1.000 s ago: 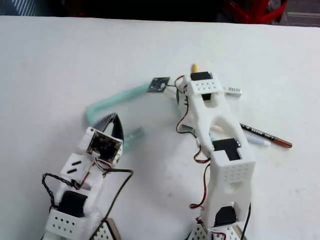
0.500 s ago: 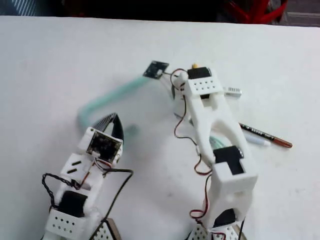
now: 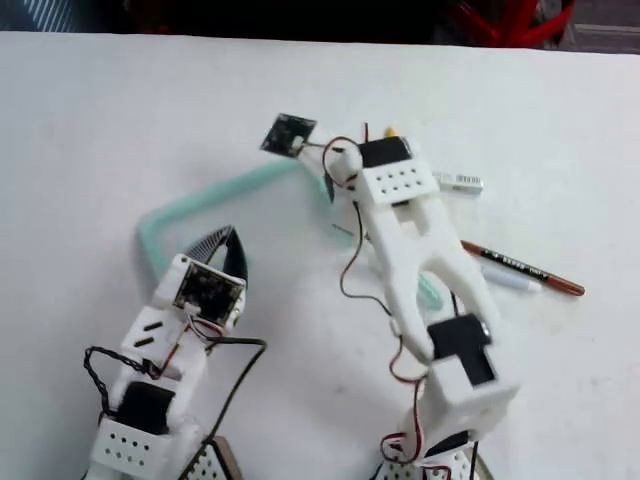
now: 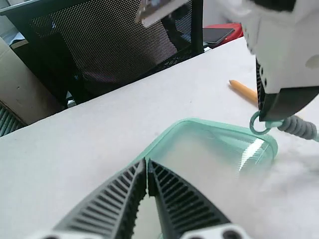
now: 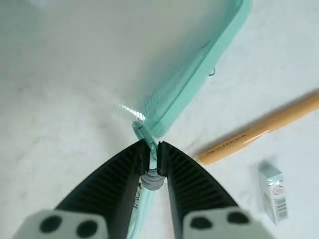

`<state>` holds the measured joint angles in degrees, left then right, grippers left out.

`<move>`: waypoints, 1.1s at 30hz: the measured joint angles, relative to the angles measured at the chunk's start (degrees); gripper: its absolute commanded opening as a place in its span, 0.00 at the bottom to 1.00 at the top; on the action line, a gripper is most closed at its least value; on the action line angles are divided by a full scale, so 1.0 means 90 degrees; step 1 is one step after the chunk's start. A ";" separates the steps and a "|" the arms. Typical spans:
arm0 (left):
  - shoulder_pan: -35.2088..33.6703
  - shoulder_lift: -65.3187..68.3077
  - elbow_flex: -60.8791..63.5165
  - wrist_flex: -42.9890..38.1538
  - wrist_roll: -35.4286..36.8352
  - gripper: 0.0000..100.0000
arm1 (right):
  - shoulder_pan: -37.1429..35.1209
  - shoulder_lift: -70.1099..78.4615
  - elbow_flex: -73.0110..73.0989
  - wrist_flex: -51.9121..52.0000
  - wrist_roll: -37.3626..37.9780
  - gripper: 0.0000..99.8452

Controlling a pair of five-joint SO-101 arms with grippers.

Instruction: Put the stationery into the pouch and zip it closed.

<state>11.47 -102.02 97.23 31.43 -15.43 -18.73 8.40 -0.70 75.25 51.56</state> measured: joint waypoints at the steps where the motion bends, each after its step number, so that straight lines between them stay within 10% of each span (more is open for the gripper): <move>1: 0.0000 0.0000 0.0000 0.0000 0.0000 0.03 | 0.0068 -0.0205 0.0156 0.0117 0.0186 0.02; 9: 0.0000 0.0000 0.0000 0.0000 0.0000 0.03 | 0.1621 -0.1153 0.1836 0.1387 0.3194 0.02; 14: 0.0000 0.0000 0.0000 0.0000 0.0000 0.03 | 0.2364 -0.1241 0.1934 0.1905 0.3927 0.20; 25: 0.0000 0.0000 0.0000 0.0000 0.0000 0.03 | 0.1250 -0.1260 0.1915 0.2188 0.3888 0.14; 33: 0.0000 0.0000 0.0000 0.0000 0.0000 0.03 | 0.0342 -0.1221 0.2012 -0.0772 0.1006 0.26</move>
<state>11.47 -102.02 97.23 31.43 -15.43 -15.65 -2.59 17.41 68.31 60.62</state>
